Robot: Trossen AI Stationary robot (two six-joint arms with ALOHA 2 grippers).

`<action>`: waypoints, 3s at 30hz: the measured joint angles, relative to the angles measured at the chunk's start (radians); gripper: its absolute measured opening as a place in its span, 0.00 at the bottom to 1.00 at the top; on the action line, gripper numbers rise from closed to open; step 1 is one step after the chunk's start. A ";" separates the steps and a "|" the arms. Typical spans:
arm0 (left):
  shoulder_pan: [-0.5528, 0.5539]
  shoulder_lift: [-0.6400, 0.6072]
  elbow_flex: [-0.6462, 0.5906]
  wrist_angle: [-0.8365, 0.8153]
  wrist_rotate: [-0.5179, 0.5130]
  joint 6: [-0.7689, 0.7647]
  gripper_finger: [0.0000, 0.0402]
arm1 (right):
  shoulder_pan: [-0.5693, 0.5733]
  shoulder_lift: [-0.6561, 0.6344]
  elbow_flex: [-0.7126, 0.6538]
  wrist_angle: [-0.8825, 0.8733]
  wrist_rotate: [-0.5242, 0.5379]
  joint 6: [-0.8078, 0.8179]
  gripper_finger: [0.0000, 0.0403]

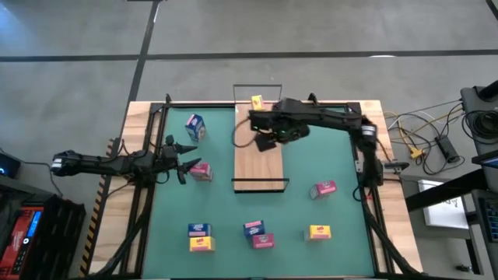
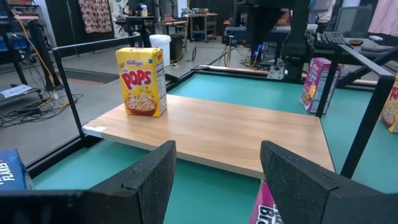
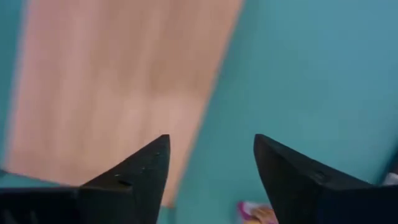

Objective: Stack cereal on shelf
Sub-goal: Put the right yellow cereal box on the shelf aligned with the other yellow cereal box

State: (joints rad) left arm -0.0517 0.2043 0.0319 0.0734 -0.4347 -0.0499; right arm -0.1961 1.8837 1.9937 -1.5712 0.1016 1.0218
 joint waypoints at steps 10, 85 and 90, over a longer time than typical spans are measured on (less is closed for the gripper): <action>0.000 0.000 0.000 0.000 0.000 0.000 0.54 | 0.179 -0.413 -0.480 0.148 0.033 -0.094 0.53; 0.000 0.002 0.000 0.000 0.000 0.000 0.54 | 0.905 -0.507 -0.986 0.860 -0.091 -0.258 0.60; 0.000 0.002 0.000 0.000 0.000 0.000 0.54 | 0.905 -0.508 -0.986 0.860 -0.076 -0.261 0.45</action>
State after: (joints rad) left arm -0.0517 0.2058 0.0318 0.0734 -0.4343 -0.0499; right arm 0.7090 1.3757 1.0080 -0.7113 0.0253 0.7605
